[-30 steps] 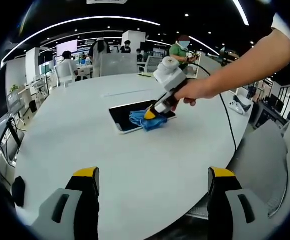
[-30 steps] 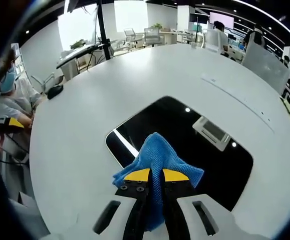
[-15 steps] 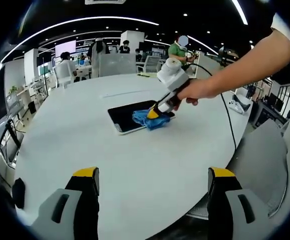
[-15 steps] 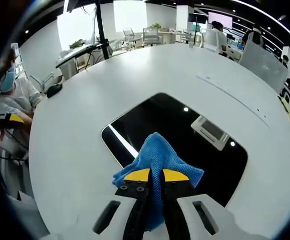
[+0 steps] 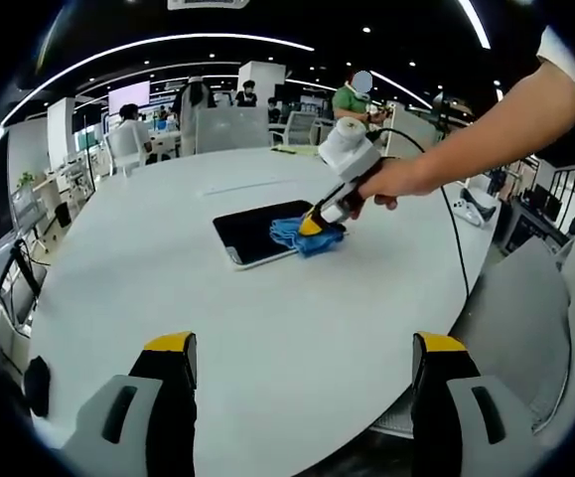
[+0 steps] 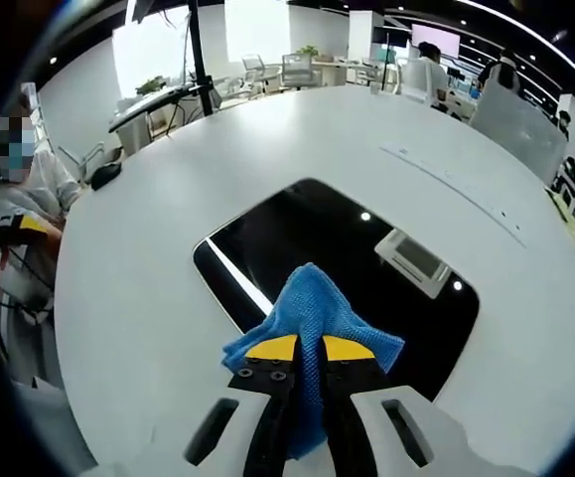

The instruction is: Wipe the mirror surface with the cleaning cloth until all visible marks leave the cleaned area.

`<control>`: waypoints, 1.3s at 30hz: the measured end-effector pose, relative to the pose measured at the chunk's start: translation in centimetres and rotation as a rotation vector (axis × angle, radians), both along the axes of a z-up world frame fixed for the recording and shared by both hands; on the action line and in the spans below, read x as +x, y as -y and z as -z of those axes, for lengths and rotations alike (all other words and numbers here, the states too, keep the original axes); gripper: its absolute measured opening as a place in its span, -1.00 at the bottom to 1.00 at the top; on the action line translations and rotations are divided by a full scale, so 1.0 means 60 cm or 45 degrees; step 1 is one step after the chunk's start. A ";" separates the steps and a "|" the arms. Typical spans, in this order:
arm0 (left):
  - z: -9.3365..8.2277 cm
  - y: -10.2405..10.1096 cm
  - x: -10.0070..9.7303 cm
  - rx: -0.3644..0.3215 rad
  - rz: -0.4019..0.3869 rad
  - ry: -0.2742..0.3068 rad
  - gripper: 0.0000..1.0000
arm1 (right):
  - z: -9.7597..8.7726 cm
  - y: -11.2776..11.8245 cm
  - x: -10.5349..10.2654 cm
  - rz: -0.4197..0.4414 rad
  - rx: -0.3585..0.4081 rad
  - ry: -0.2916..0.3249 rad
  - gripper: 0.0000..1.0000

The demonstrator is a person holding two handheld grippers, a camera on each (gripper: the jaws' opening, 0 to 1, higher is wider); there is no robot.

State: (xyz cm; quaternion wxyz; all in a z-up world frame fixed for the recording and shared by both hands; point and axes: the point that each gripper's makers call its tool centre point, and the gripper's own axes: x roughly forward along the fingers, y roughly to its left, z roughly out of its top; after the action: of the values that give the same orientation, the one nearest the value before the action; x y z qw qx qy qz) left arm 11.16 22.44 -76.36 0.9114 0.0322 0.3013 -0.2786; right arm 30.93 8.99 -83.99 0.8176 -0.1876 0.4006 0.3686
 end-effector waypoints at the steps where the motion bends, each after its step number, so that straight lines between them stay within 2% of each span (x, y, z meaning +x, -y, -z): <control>1: 0.000 0.000 0.000 0.000 0.000 -0.001 0.81 | 0.000 0.001 0.000 0.001 0.000 0.000 -0.94; 7: 0.001 0.001 -0.001 -0.002 0.000 -0.003 0.81 | -0.009 0.013 -0.011 0.002 -0.014 0.008 -0.94; 10: 0.001 0.000 0.000 -0.002 0.000 -0.003 0.81 | 0.001 0.024 0.007 0.007 -0.016 0.005 -0.94; 19: 0.000 0.003 0.001 -0.005 0.003 0.000 0.81 | 0.008 0.038 0.017 0.016 -0.023 0.007 -0.94; 29: 0.002 0.002 0.000 -0.003 0.005 -0.003 0.81 | -0.004 0.049 -0.002 0.030 -0.034 0.009 -0.94; 35: 0.003 0.005 0.000 -0.003 0.010 -0.004 0.81 | 0.003 0.066 0.008 0.040 -0.045 0.010 -0.94; 39: 0.003 0.007 0.001 -0.006 0.013 -0.004 0.81 | -0.002 0.073 0.000 0.054 -0.049 0.010 -0.94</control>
State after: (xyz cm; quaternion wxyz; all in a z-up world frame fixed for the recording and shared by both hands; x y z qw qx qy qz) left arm 11.20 22.04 -76.55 0.9095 0.0311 0.3020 -0.2840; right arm 30.93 4.62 -83.87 0.8231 -0.1962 0.4082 0.3426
